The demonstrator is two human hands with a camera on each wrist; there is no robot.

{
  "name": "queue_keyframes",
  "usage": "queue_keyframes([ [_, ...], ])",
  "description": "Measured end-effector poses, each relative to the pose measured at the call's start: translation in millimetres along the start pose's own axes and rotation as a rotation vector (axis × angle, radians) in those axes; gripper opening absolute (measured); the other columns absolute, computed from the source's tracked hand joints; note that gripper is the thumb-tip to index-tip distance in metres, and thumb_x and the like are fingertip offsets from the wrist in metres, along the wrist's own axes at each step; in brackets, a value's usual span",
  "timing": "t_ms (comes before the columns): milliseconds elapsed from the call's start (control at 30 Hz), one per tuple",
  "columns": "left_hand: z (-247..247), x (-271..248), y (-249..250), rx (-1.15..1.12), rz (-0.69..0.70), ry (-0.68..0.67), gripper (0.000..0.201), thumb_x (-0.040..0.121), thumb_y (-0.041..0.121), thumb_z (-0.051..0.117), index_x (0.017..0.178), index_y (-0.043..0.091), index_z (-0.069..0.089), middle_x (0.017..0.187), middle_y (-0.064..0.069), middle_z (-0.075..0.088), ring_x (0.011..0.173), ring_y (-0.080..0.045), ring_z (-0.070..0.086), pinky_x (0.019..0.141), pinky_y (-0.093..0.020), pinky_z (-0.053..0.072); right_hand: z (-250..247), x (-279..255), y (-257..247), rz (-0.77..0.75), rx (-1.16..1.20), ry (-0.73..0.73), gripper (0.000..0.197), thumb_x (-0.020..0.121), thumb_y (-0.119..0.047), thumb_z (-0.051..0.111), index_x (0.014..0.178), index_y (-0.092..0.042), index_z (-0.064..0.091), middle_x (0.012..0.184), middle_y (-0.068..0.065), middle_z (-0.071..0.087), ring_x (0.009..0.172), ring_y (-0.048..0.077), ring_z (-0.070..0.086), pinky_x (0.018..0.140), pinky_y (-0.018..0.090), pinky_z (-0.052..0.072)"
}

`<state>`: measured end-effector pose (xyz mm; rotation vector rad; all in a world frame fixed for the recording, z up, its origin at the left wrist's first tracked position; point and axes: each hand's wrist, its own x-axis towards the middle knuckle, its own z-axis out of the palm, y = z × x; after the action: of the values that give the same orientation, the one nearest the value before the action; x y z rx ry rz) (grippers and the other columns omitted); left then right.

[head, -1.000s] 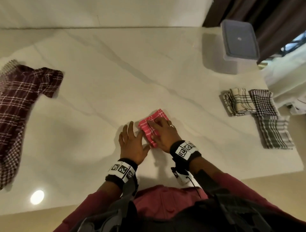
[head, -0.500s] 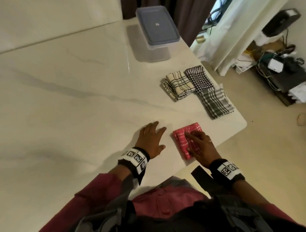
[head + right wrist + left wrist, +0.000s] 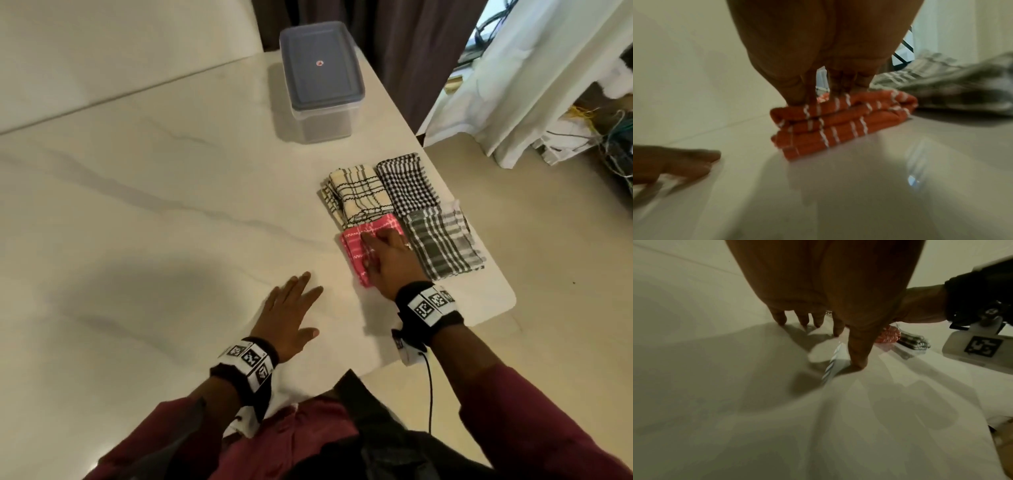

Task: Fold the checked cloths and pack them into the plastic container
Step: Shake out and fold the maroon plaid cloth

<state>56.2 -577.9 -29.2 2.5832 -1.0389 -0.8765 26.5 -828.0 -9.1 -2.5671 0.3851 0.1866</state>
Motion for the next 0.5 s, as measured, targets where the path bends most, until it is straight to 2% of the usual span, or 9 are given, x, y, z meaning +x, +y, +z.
queue_keyframes([
  [67,-10.7,-11.5,-10.9,-0.121,-0.040,-0.001,0.075,0.078,0.064,0.046,0.145,0.033,0.031,0.159,0.009,0.002,0.147,-0.015,0.001,0.119,-0.036,0.008,-8.9,7.5,-12.7,-0.043,0.012,0.061,0.037,0.085,-0.019,0.061,0.123,-0.024,0.060,0.134,0.012,0.043,0.111,0.030,0.052,0.088,0.041,0.053],
  [133,-23.1,-26.4,-28.8,-0.315,-0.172,0.057,0.067,0.074,0.066,0.053,0.132,0.034,0.048,0.154,0.007,0.025,0.143,-0.017,0.017,0.115,-0.033,0.018,-11.0,8.9,-28.9,-0.105,0.051,0.135,0.033,0.081,-0.016,0.066,0.114,-0.022,0.065,0.132,0.012,0.046,0.119,0.030,0.043,0.086,0.037,0.050],
  [233,-38.6,-54.0,-71.0,-0.422,-0.277,0.206,0.046,0.076,0.059,0.062,0.116,0.039,0.052,0.133,0.007,0.050,0.128,-0.017,0.043,0.106,-0.035,0.036,3.3,7.8,-65.0,-0.229,0.130,0.125,0.030,0.077,-0.012,0.071,0.106,-0.017,0.068,0.127,0.011,0.050,0.122,0.031,0.040,0.091,0.033,0.039],
  [300,-42.9,-74.0,-99.8,-0.428,-0.338,0.260,0.034,0.082,0.044,0.067,0.112,0.038,0.054,0.124,0.008,0.056,0.121,-0.017,0.049,0.102,-0.035,0.040,21.3,10.4,-94.7,-0.326,0.136,0.067,0.026,0.077,-0.012,0.071,0.103,-0.018,0.068,0.125,0.008,0.052,0.120,0.030,0.042,0.089,0.030,0.035],
  [367,-42.7,-99.5,-125.6,-0.481,-0.398,0.313,0.029,0.082,0.040,0.069,0.106,0.042,0.053,0.120,0.009,0.057,0.120,-0.017,0.049,0.103,-0.035,0.039,44.5,12.5,-133.5,-0.413,0.135,-0.015,0.024,0.078,-0.012,0.071,0.101,-0.018,0.069,0.122,0.006,0.054,0.118,0.030,0.043,0.089,0.029,0.033],
  [433,-43.0,-130.0,-154.0,-0.509,-0.426,0.342,0.033,0.077,0.051,0.067,0.105,0.044,0.052,0.121,0.007,0.056,0.122,-0.017,0.045,0.106,-0.035,0.036,71.7,14.3,-179.2,-0.496,0.128,-0.070,0.021,0.078,-0.012,0.071,0.099,-0.018,0.070,0.118,0.006,0.056,0.116,0.030,0.045,0.089,0.030,0.034],
  [500,-42.1,-159.2,-184.3,-0.485,-0.418,0.331,0.055,0.068,0.068,0.051,0.114,0.038,0.056,0.128,0.005,0.052,0.127,-0.017,0.040,0.109,-0.033,0.030,97.1,13.4,-224.4,-0.557,0.110,-0.124,0.018,0.080,-0.013,0.070,0.096,-0.018,0.071,0.116,0.005,0.057,0.115,0.030,0.046,0.088,0.030,0.035],
])
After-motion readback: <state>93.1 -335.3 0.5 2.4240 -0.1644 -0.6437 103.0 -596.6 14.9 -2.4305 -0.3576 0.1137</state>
